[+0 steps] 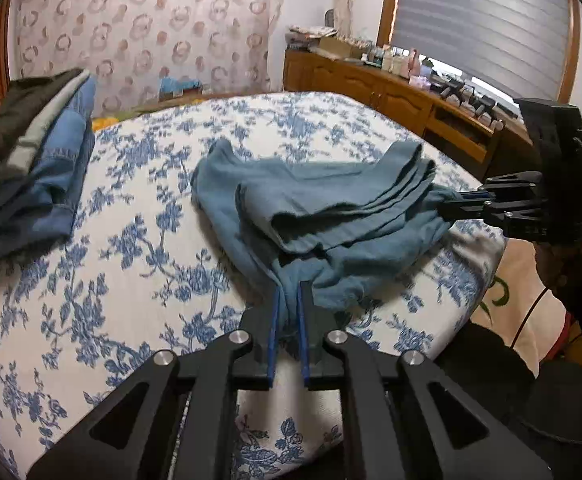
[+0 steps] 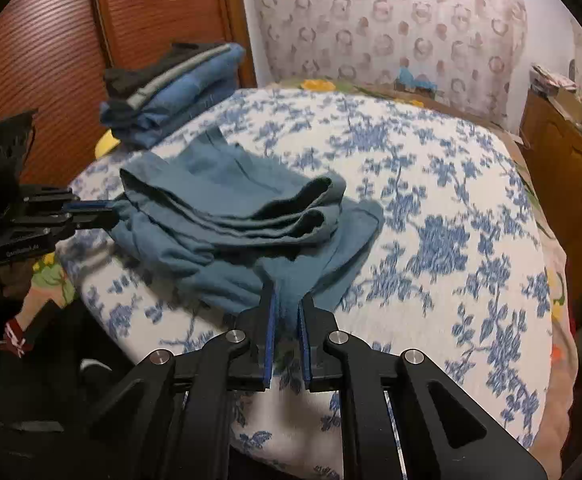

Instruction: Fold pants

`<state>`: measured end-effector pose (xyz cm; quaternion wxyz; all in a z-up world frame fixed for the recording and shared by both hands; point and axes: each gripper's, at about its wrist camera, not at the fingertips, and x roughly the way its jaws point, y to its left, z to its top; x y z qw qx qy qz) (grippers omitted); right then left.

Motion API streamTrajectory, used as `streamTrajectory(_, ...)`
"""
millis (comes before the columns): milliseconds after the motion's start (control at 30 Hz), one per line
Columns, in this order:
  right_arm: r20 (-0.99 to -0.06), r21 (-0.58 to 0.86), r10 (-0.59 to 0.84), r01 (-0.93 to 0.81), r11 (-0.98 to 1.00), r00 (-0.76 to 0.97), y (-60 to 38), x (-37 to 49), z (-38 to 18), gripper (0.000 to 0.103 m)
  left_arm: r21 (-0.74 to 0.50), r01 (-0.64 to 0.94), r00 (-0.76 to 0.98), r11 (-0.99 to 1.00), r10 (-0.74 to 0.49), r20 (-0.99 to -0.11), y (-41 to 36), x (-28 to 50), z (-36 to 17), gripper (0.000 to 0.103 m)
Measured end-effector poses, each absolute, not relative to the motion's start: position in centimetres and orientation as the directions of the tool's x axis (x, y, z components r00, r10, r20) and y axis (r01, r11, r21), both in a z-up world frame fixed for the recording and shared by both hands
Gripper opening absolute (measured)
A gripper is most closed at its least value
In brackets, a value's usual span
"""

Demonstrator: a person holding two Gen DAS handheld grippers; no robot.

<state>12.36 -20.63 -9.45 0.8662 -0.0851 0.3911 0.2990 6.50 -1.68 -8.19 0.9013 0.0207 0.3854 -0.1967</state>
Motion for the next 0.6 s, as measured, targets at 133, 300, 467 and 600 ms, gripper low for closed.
streamTrajectory(133, -0.731, 0.099, 0.451, -0.575, 0.812, 0.512, -20.8, 12.2, -10.1, 0.009, -0.121, 0.358, 0.618, 0.926, -0.332, -0.713, -1.6, 6.6, -8.6, 0.015)
streamTrajectory(300, -0.733, 0.102, 0.449, -0.57, 0.815, 0.511, -21.1, 12.0, -10.1, 0.012, -0.109, 0.356, 0.636, 0.928, -0.326, -0.699, -1.5, 6.0, -7.9, 0.015)
streamTrajectory(467, -0.719, 0.093, 0.44, -0.553, 0.828, 0.538, -21.7, 11.6, -9.3, 0.019, -0.098, 0.33, 0.662, 0.939, -0.304, -0.685, -0.7, 6.3, -7.3, 0.023)
streamTrajectory(600, -0.707, 0.087, 0.425, -0.526, 0.846, 0.566, -22.1, 11.7, -8.9, 0.03, -0.096, 0.319, 0.661, 0.943, -0.294, -0.691, -0.1, 6.9, -7.5, 0.038)
